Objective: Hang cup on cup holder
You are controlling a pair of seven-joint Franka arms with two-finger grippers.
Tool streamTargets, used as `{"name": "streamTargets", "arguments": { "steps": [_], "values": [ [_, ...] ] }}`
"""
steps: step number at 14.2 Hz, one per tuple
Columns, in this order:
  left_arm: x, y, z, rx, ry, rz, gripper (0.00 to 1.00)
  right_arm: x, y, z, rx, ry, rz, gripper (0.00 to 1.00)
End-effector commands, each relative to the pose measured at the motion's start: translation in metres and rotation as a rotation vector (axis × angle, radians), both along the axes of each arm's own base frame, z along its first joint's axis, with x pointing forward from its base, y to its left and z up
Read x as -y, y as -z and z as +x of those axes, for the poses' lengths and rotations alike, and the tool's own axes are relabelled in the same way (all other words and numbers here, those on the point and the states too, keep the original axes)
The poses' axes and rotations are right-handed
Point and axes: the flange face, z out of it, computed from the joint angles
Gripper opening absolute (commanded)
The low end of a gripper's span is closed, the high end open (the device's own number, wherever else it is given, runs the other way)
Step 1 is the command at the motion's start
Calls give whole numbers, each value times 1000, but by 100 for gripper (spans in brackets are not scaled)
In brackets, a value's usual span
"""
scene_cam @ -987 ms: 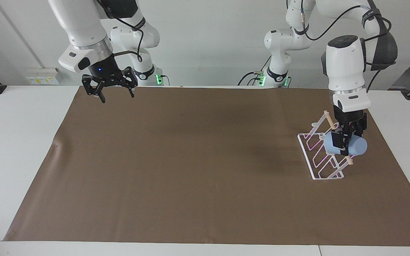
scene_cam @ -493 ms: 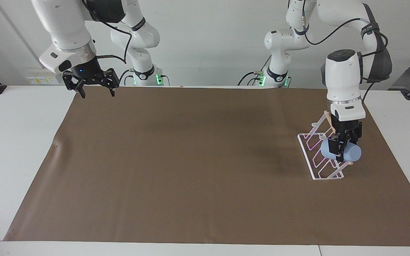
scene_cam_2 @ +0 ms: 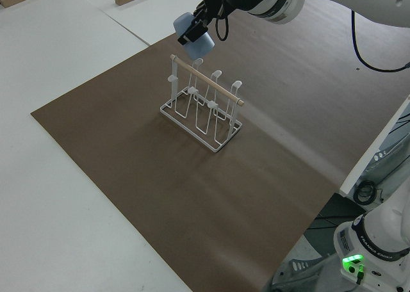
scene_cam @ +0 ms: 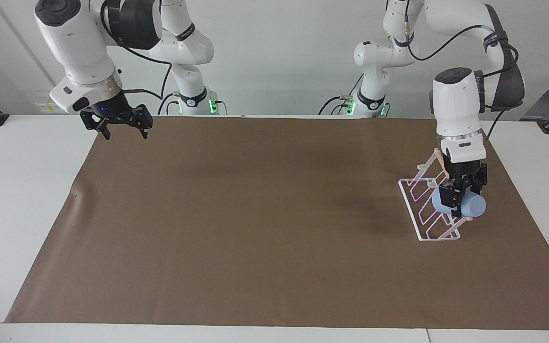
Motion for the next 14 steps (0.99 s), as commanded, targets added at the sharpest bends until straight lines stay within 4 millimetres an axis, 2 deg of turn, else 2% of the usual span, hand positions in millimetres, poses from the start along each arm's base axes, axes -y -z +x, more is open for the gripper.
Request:
{"name": "streamTargets", "arguments": {
  "steps": [1, 4, 7, 9, 13, 14],
  "values": [
    [-4, 4, -13, 5, 15, 15, 0, 4, -1, -16, 18, -4, -4, 100],
    [-4, 13, -22, -4, 20, 10, 0, -1, -7, -12, 33, 21, 43, 100],
    [-3, 20, -27, -1, 24, -2, 0, -2, -8, -12, 30, 149, 94, 100],
    [-6, 20, -28, -1, 18, -2, 0, 11, -8, -13, 25, 227, 195, 100],
    [-5, 25, -32, -10, 20, -3, 0, 13, -19, -7, 46, 209, 181, 100],
    [-5, 23, -33, -7, 18, -4, 5, 14, -19, -6, 55, 203, 174, 100]
  ]
}}
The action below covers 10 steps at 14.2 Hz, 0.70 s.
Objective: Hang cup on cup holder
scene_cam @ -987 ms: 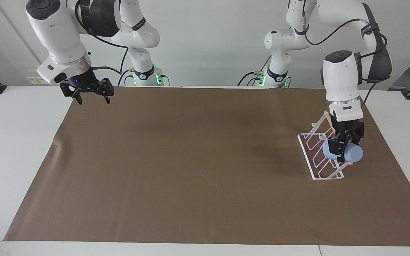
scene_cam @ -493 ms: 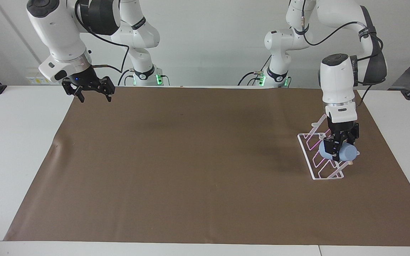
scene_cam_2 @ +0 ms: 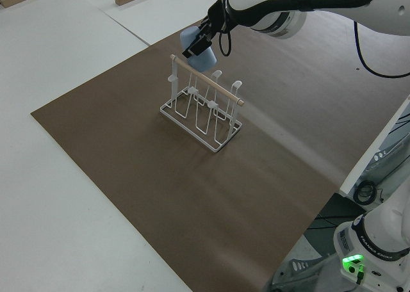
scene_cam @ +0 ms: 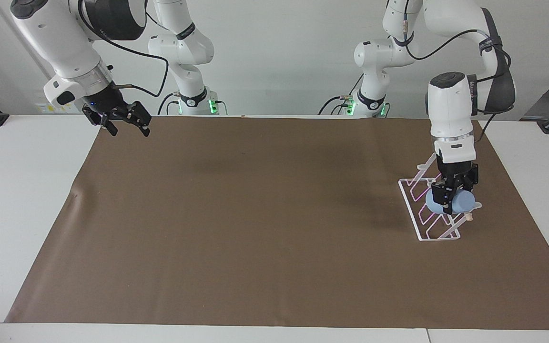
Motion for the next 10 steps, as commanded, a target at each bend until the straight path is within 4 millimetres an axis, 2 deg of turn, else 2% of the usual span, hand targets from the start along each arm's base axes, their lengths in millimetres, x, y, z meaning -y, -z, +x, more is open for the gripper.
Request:
{"name": "streamTargets", "arguments": {
  "steps": [1, 2, 3, 4, 8, 10],
  "values": [
    [-1, -3, -13, 25, -8, -2, 24, -2, -3, 6, 33, -3, -5, 100],
    [-1, -3, -13, 24, -9, -3, 48, -1, -3, 9, 65, 4, -8, 100],
    [-2, -3, -13, 25, -11, -3, 86, 3, -5, 11, 86, 16, -19, 100],
    [-1, -3, -13, 25, -9, -3, 100, 6, -8, 13, 109, 22, -22, 100],
    [-2, -6, -9, 31, -10, -4, 100, 7, -9, 14, 114, 15, -46, 100],
    [0, -24, 1, 53, -12, 3, 100, 10, -10, 12, 98, 7, -87, 100]
  ]
}}
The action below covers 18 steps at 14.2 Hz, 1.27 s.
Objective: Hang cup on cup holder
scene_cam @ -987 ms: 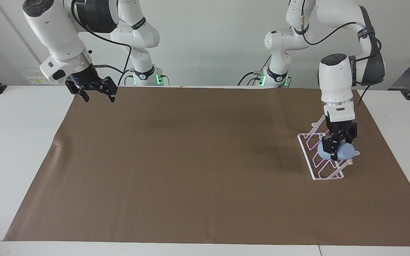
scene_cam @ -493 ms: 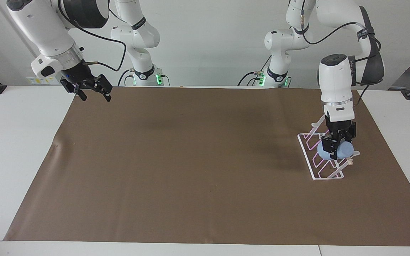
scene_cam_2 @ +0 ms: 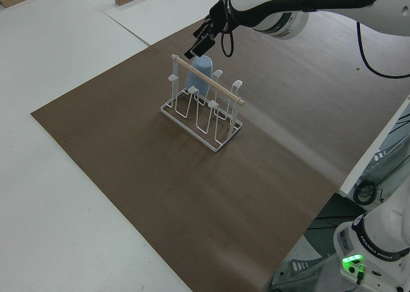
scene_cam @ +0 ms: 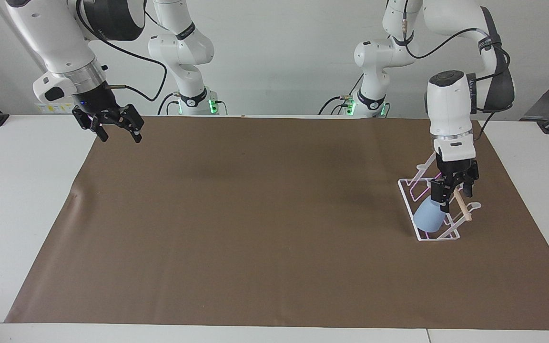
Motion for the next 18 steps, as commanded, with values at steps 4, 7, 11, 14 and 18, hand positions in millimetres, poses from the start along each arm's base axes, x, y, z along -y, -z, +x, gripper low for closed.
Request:
{"name": "streamTargets", "arguments": {
  "steps": [4, 7, 11, 14, 18],
  "values": [
    [5, -29, 3, 6, -7, 40, 100, 2, -12, -2, -11, 0, -49, 100],
    [18, -36, 2, -20, -17, 29, 100, 0, -21, -5, -14, -3, -49, 100],
    [35, -104, 9, -141, -5, -49, 100, -1, -37, -9, -31, -4, -47, 100],
    [24, -123, -3, -287, 106, -29, 100, -5, -43, -13, -49, -13, -46, 100],
    [19, -133, -27, -444, 294, 11, 100, -6, -38, -12, -48, -13, -42, 100]
  ]
}}
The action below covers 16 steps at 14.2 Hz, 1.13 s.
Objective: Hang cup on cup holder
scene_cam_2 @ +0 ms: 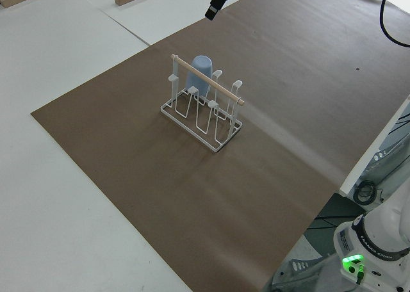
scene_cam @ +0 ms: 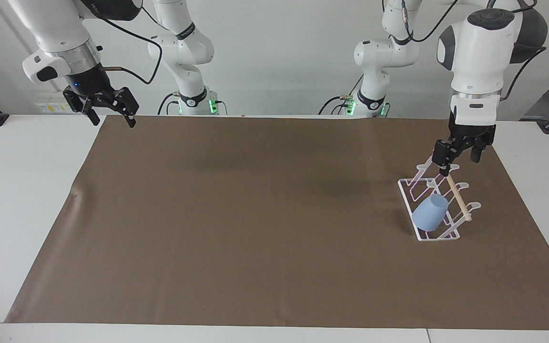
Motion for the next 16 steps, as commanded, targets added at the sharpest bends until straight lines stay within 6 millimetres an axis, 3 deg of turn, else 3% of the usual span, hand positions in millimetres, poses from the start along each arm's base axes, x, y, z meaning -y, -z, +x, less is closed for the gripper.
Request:
{"name": "streamTargets", "arguments": {
  "steps": [1, 2, 4, 7, 10, 16],
  "values": [
    [-3, -1, -16, -125, 148, 9, 100, -2, 3, -1, -12, 5, -8, 100],
    [-6, 1, -20, -172, 182, -26, 100, -1, 4, -2, -17, 8, -8, 100],
    [-16, -18, -23, -202, 223, -120, 100, 0, 4, -2, -17, 8, -8, 100],
    [-23, -41, -24, -232, 303, -97, 100, -2, 5, -3, -29, 2, -6, 100],
    [-23, -41, -26, -287, 426, -43, 100, 0, 6, -3, -31, 5, -5, 100],
    [-14, -29, -39, -314, 430, -53, 100, 0, 6, -3, -31, 5, -5, 100]
  ]
}}
